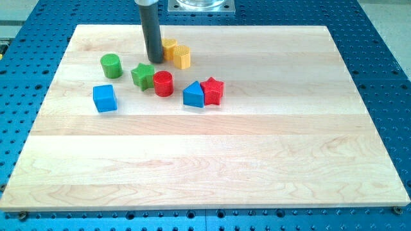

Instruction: Push the green circle into the green star

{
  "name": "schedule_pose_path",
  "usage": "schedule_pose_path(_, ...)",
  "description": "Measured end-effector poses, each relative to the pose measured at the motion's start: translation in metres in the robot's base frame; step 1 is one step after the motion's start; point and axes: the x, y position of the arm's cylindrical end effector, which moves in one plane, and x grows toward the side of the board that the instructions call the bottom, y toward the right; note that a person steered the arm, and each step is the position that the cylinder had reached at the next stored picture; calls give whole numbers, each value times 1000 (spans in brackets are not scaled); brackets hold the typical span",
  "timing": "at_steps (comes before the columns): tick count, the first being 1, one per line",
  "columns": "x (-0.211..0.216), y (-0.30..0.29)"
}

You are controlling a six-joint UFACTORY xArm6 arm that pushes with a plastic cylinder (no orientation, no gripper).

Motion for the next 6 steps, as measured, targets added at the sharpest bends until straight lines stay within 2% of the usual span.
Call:
schedule_pose_path(1, -21, -73)
schedule_pose_path(2, 18, -104)
schedule_pose_path(3, 49, -73)
schedule_pose_path(4, 58, -109)
schedule_pose_path(5, 91, -102)
schedule_pose_path(6, 89, -17)
